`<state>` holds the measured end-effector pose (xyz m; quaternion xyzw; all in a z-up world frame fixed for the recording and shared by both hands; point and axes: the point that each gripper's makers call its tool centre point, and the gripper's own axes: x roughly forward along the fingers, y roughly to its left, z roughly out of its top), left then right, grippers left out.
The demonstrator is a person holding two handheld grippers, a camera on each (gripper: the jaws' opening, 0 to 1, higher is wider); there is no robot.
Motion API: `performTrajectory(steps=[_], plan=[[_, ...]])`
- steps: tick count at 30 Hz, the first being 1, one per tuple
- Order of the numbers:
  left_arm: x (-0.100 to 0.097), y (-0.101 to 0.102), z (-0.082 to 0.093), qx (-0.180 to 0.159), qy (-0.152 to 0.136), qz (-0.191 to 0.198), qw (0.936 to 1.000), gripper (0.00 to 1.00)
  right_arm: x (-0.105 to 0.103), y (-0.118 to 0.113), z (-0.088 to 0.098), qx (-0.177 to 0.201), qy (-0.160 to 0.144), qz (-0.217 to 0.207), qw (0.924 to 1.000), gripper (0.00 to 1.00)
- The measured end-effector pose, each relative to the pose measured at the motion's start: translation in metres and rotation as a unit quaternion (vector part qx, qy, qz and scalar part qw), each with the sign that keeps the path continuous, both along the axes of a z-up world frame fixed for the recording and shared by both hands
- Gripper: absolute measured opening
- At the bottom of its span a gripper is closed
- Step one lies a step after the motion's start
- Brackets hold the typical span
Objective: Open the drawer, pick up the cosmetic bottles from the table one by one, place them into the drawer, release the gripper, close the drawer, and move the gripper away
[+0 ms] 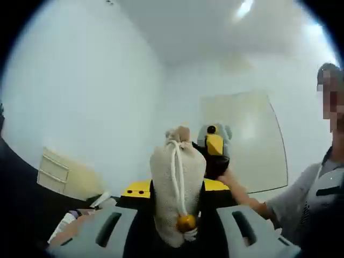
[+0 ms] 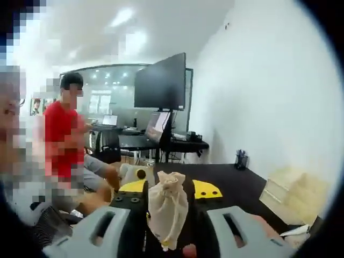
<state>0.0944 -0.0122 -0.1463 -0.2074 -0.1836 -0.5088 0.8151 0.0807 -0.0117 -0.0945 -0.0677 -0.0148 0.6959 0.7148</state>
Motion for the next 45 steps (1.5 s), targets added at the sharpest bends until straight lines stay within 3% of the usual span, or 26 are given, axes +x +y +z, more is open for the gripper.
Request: performTrajectory(steps=[4,9,16,22,26,32,35,43,45], plan=[[-0.007,-0.004,0.001,0.013,-0.005,-0.023,0.9996,0.28,-0.01,0.002,0.001,0.011,0.008,0.029,0.9995,0.26],[-0.015,-0.012,0.002,0.025,-0.011,-0.052,0.9983,0.28,-0.014,0.01,-0.007,-0.004,0.009,0.036,0.9993,0.26],[-0.014,-0.016,-0.002,0.036,-0.004,-0.074,0.9966,0.28,-0.02,0.013,-0.012,-0.012,0.032,0.059,0.9977,0.16],[0.005,-0.014,-0.005,0.06,0.005,-0.038,0.9975,0.28,0.005,0.012,-0.015,-0.019,0.052,0.036,0.9978,0.09],[0.035,-0.005,0.0,0.078,0.009,0.027,0.9966,0.32,0.032,0.006,-0.01,-0.01,0.063,0.012,0.9979,0.08],[0.084,0.011,-0.008,0.131,0.046,0.096,0.9856,0.38,0.092,-0.01,0.001,-0.009,0.074,-0.037,0.9965,0.08],[0.108,0.018,-0.016,0.163,0.063,0.132,0.9757,0.44,0.112,-0.017,0.001,-0.014,0.075,-0.055,0.9956,0.08],[0.148,0.025,-0.038,0.251,0.11,0.154,0.9493,0.62,0.167,-0.035,-0.001,-0.008,0.068,-0.094,0.9932,0.08],[0.156,0.026,-0.04,0.256,0.116,0.154,0.9473,0.63,0.179,-0.038,-0.002,-0.005,0.072,-0.1,0.9923,0.08]])
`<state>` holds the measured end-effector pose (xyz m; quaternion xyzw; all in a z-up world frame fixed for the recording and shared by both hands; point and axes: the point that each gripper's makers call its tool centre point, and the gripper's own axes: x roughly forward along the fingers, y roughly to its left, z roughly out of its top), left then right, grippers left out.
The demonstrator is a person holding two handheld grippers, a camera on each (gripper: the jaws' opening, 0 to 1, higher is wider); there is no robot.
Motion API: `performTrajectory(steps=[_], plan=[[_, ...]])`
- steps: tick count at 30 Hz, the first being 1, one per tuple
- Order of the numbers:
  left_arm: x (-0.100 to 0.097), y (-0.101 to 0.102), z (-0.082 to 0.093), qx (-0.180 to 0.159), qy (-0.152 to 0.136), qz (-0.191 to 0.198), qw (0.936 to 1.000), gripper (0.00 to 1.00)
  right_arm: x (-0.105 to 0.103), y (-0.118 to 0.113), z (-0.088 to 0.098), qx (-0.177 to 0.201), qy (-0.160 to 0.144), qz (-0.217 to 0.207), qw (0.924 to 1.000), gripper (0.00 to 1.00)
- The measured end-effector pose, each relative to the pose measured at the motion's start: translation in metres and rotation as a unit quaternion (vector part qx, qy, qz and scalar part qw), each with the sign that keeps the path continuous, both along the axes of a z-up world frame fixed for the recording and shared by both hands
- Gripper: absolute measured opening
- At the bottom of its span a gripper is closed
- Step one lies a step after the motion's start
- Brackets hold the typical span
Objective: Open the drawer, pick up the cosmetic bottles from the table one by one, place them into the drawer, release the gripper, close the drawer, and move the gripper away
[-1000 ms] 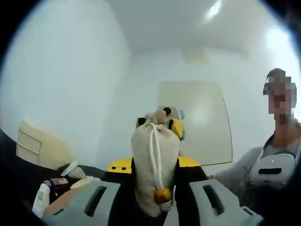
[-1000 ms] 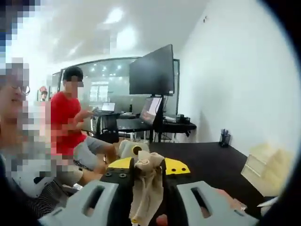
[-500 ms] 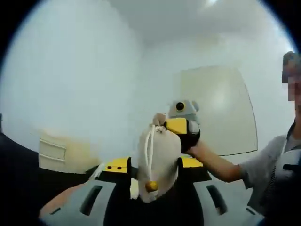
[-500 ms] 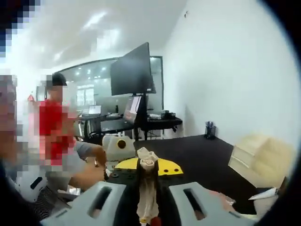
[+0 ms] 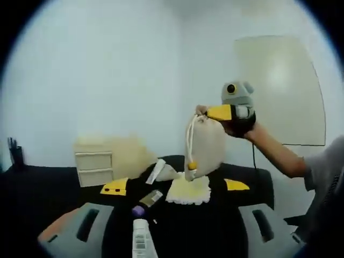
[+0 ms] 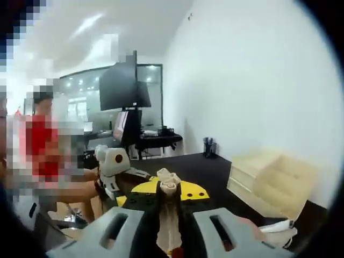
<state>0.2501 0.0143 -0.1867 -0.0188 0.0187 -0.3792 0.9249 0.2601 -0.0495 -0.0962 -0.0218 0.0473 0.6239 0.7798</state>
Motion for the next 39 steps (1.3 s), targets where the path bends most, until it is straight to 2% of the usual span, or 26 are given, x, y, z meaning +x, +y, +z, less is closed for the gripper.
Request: performTrajectory(steps=[3,9,16,21,23,32,36,39], plan=[[0.008,0.002,-0.003,0.006,0.008,0.004,0.9999,0.64,0.017,-0.003,0.0,0.001,0.005,-0.008,1.0,0.08],[0.02,0.005,-0.011,0.02,0.031,0.007,0.9993,0.72,0.047,-0.008,0.006,-0.005,-0.011,-0.017,0.9998,0.09],[0.024,0.022,-0.026,0.052,0.064,0.029,0.9962,0.75,0.057,-0.018,0.01,-0.01,-0.038,-0.027,0.9989,0.09],[0.04,0.038,-0.023,0.036,0.075,0.047,0.9954,0.75,0.072,-0.022,0.013,0.002,-0.035,-0.036,0.9987,0.09],[0.046,0.038,-0.023,0.034,0.075,0.051,0.9953,0.76,0.078,-0.021,0.009,-0.001,-0.035,-0.04,0.9986,0.09],[0.071,0.024,-0.016,0.078,0.073,0.038,0.9936,0.81,0.105,-0.015,0.001,0.013,-0.029,-0.049,0.9983,0.09],[0.081,0.022,-0.018,0.096,0.069,0.032,0.9925,0.82,0.116,-0.019,0.008,0.022,-0.032,-0.058,0.9975,0.09],[0.098,0.023,-0.016,0.1,0.069,0.029,0.9922,0.82,0.133,-0.029,0.017,0.036,-0.035,-0.076,0.9958,0.09]])
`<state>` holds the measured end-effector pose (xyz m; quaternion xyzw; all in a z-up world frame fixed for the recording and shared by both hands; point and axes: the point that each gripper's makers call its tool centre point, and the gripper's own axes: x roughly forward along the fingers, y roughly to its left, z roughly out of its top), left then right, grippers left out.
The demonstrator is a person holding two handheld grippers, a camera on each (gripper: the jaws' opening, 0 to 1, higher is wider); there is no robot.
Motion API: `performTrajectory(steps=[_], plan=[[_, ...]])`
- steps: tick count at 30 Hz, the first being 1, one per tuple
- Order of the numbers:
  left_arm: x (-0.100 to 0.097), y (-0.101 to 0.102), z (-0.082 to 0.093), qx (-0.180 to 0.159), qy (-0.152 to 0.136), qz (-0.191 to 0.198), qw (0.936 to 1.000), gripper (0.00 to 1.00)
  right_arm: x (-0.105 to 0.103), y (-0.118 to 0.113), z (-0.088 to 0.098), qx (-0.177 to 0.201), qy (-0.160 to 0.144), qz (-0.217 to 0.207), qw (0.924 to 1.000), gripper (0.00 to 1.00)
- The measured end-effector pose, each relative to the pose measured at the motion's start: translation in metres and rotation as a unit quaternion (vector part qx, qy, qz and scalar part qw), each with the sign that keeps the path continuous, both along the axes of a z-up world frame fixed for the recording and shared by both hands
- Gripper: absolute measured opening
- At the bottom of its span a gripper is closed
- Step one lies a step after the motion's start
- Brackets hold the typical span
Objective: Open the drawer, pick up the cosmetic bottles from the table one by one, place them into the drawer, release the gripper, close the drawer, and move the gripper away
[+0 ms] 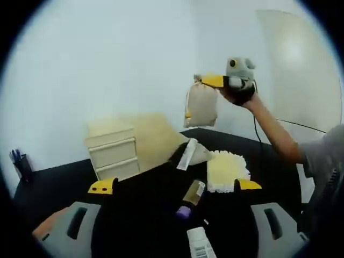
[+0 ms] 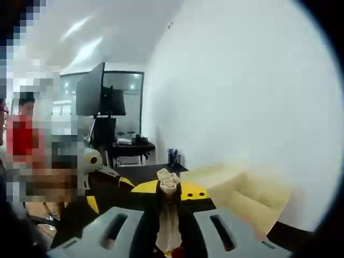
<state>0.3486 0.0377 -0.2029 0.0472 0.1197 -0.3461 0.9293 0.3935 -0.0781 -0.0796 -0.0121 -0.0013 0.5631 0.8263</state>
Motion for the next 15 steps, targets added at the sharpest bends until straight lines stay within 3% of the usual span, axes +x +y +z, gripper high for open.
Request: performTrajectory(steps=[4,8,15], plan=[[0.014,-0.006,0.0,0.006,0.003,-0.013,0.9999,0.83,0.024,-0.013,0.008,0.007,0.013,-0.017,0.9998,0.09],[0.021,-0.019,0.008,-0.009,0.004,-0.035,0.9993,0.83,0.048,-0.022,0.016,-0.003,0.002,-0.033,0.9994,0.09],[0.033,-0.025,0.005,0.023,0.012,-0.044,0.9987,0.82,0.085,-0.019,0.015,-0.026,-0.007,-0.034,0.9991,0.09]])
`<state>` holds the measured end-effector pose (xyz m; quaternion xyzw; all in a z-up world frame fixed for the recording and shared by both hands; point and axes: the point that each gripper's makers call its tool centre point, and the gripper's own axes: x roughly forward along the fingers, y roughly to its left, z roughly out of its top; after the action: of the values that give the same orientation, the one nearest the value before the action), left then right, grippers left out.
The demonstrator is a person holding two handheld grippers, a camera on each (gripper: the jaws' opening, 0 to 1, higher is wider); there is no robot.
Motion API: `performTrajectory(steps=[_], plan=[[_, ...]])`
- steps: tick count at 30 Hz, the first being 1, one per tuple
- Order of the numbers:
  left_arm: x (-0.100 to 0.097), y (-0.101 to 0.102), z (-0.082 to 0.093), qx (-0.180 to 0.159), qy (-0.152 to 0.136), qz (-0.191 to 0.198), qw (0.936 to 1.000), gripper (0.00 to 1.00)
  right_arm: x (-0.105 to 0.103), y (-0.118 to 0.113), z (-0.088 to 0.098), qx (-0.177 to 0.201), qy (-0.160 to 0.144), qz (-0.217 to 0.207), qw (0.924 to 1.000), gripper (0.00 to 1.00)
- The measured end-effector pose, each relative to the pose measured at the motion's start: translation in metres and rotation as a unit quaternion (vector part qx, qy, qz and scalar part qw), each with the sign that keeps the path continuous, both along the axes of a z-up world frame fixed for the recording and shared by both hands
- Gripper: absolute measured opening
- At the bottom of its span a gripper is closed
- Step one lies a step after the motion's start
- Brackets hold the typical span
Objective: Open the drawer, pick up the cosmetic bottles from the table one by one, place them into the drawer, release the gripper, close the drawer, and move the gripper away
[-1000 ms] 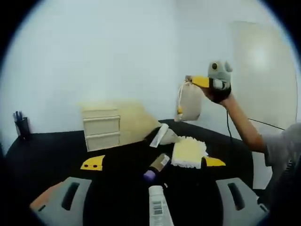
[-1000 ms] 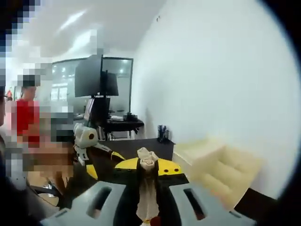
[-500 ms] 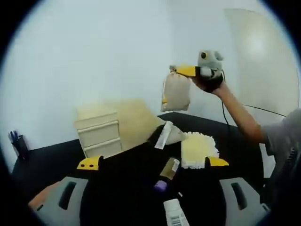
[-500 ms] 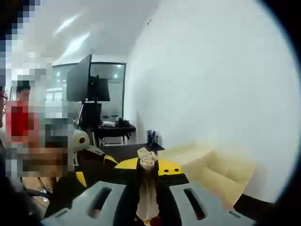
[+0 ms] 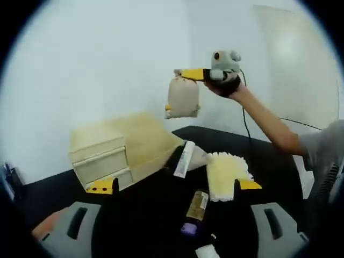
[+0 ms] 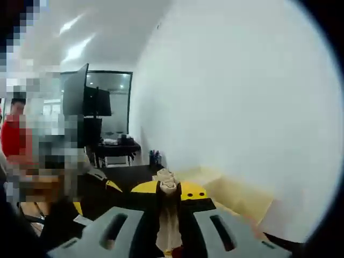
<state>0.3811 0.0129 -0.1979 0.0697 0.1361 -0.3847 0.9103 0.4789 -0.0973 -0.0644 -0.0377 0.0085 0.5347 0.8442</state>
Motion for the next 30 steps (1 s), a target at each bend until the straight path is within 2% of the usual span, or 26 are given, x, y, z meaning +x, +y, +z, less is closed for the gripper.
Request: performTrajectory(steps=[5,8,9,12,17,22,24,25,26,29,30], plan=[[0.018,0.0,0.004,-0.001,0.0,-0.001,1.0,0.79,0.026,0.011,-0.009,-0.028,-0.013,-0.018,0.9994,0.09],[0.028,-0.003,-0.005,0.006,0.022,0.003,0.9997,0.78,0.041,0.017,-0.014,-0.043,-0.029,-0.035,0.998,0.09],[0.03,-0.003,-0.006,0.006,0.03,0.006,0.9995,0.78,0.046,0.018,-0.014,-0.05,-0.044,-0.038,0.997,0.09],[0.038,-0.002,-0.003,-0.014,0.049,0.023,0.9984,0.78,0.068,0.019,-0.014,-0.06,-0.05,-0.05,0.9956,0.09],[0.051,0.005,0.01,-0.029,0.039,0.055,0.9973,0.77,0.098,0.021,-0.013,-0.057,-0.044,-0.06,0.9956,0.09],[0.06,-0.003,0.014,-0.023,0.035,0.063,0.9971,0.77,0.124,0.021,-0.018,-0.075,-0.041,-0.069,0.994,0.09],[0.067,-0.004,0.012,-0.011,0.027,0.068,0.9972,0.75,0.136,0.017,-0.016,-0.076,-0.049,-0.065,0.9937,0.09],[0.068,-0.002,0.006,0.002,0.039,0.08,0.996,0.75,0.141,0.016,-0.015,-0.078,-0.054,-0.065,0.9934,0.09],[0.069,-0.001,0.003,0.027,0.031,0.08,0.9959,0.75,0.145,0.015,-0.015,-0.085,-0.069,-0.062,0.9921,0.09],[0.066,-0.006,0.004,0.028,0.021,0.072,0.9968,0.75,0.156,0.012,-0.022,-0.111,-0.094,-0.074,0.9866,0.09],[0.064,-0.008,0.007,0.017,0.028,0.071,0.9969,0.75,0.164,0.011,-0.023,-0.109,-0.091,-0.079,0.9868,0.09]])
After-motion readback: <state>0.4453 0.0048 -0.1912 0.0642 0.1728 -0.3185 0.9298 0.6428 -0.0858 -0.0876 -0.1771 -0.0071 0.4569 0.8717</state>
